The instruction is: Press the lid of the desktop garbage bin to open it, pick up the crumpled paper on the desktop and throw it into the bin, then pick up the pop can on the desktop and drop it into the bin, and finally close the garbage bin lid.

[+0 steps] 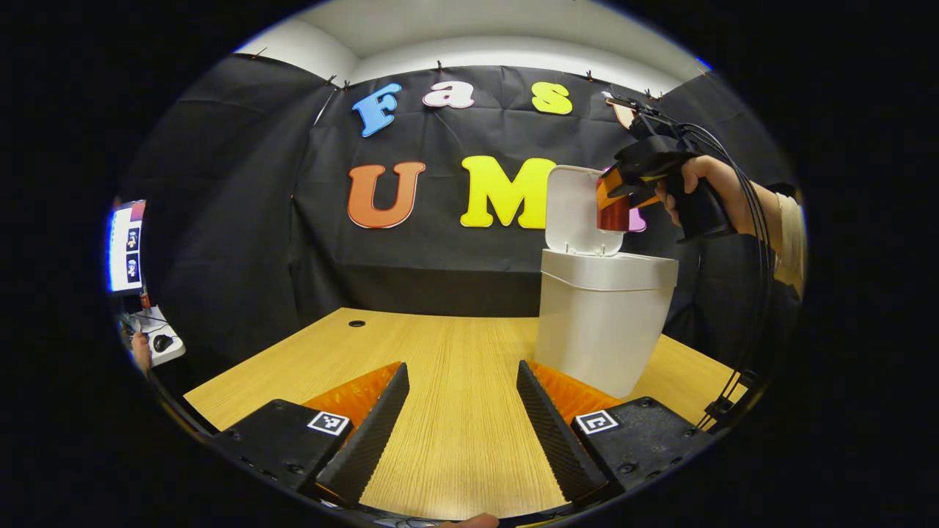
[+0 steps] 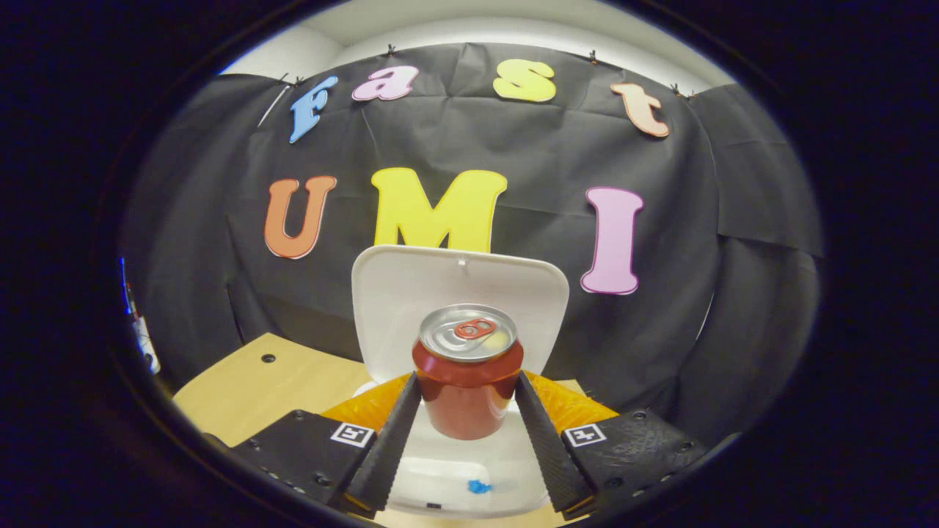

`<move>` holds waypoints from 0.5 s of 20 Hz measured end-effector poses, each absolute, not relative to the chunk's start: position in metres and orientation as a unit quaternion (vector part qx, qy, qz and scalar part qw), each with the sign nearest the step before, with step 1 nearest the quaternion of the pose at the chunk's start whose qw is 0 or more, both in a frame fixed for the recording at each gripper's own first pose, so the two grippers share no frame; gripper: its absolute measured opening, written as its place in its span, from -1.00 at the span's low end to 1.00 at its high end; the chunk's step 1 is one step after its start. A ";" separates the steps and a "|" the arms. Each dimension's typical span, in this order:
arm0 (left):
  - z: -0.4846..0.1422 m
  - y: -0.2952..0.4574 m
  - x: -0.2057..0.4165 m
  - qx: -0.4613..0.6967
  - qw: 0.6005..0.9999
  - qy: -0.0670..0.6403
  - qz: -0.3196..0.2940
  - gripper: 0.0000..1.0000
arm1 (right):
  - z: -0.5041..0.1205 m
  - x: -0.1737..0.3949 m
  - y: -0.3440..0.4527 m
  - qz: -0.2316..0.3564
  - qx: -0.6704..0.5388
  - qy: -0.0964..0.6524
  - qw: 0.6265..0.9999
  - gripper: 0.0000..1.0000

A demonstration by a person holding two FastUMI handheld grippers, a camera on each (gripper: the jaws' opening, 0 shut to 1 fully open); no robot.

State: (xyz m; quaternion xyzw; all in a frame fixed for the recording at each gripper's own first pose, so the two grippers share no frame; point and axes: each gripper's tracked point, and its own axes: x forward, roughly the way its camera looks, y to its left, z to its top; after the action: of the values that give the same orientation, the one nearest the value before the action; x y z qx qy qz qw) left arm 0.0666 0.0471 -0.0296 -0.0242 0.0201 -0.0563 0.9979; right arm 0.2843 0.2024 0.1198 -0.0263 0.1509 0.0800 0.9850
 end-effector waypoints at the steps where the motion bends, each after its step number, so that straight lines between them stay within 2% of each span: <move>1: -0.033 0.047 0.066 -0.024 0.998 0.024 -0.058 0.92 | 0.121 0.283 0.203 0.083 -0.021 0.152 0.985 0.60; 8: -0.034 0.032 0.063 -0.023 0.996 0.028 -0.076 0.92 | 0.138 0.275 0.215 0.102 -0.032 0.131 0.986 0.63; 9: -0.035 0.030 0.063 -0.021 0.996 0.031 -0.078 0.92 | 0.144 0.273 0.218 0.106 -0.029 0.127 0.986 0.56; 10: -0.036 0.029 0.062 -0.019 0.996 0.031 -0.080 0.92 | 0.151 0.274 0.221 0.111 -0.024 0.121 0.986 0.77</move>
State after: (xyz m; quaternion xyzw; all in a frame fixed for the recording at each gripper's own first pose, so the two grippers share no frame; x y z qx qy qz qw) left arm 0.0622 0.0289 -0.0360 -0.0194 0.0315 -0.0796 0.9961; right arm 0.2736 0.2206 0.1514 -0.0242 0.1215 0.1111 0.9861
